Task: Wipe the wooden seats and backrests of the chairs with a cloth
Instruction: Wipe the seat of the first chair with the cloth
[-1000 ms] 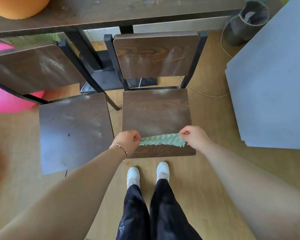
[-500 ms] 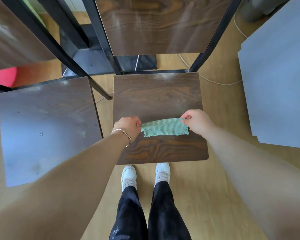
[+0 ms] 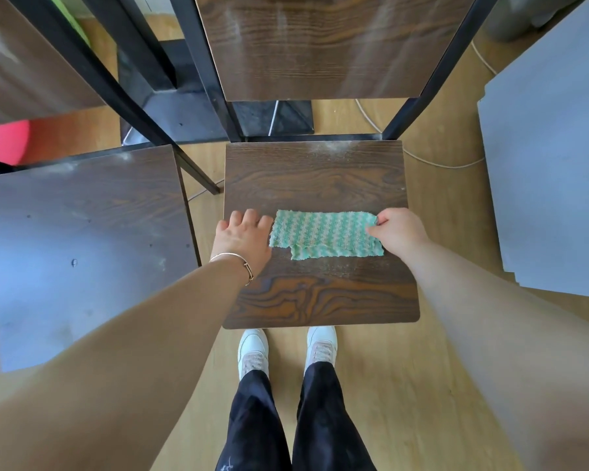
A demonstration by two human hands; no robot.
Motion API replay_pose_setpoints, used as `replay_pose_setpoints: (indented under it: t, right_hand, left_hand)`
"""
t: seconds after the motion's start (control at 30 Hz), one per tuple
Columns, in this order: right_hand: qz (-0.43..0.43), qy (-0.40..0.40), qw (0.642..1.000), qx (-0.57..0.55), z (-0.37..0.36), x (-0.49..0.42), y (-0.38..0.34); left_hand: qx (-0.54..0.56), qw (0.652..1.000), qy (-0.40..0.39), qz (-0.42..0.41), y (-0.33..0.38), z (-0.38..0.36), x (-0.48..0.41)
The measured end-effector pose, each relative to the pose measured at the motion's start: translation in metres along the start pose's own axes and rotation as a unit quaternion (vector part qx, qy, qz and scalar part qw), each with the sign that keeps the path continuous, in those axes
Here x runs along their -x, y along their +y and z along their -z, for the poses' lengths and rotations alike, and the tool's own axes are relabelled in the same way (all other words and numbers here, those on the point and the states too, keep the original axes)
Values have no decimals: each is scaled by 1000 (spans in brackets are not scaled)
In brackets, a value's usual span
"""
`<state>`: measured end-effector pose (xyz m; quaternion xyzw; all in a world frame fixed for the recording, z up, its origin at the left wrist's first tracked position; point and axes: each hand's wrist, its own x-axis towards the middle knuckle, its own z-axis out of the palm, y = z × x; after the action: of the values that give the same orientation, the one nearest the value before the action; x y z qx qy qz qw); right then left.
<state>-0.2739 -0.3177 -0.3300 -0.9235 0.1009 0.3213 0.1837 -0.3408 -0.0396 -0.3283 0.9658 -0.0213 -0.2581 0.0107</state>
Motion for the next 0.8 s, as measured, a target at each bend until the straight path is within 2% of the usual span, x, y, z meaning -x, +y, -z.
replay_pose_setpoints:
  t: [0.13, 0.23, 0.57, 0.6, 0.7, 0.8]
  right_hand:
    - [19, 14, 1000, -2, 0, 11, -11]
    - [37, 13, 998, -49, -6, 21, -30]
    - [75, -69, 975, -195, -57, 34, -111]
    - [87, -73, 976, -186, -61, 34, -113]
    - [144, -34, 987, -64, -68, 32, -110]
    - [187, -21, 981, 42, -71, 29, -100]
  left_hand:
    - [-20, 999, 24, -10, -7, -3, 16]
    - [-23, 999, 42, 1, -14, -6, 27]
    - [1, 998, 56, 31, -40, -15, 46]
    - [3, 998, 56, 34, -43, -16, 47]
    - [13, 998, 56, 41, -51, -18, 48]
    - [22, 998, 50, 44, -55, -19, 49]
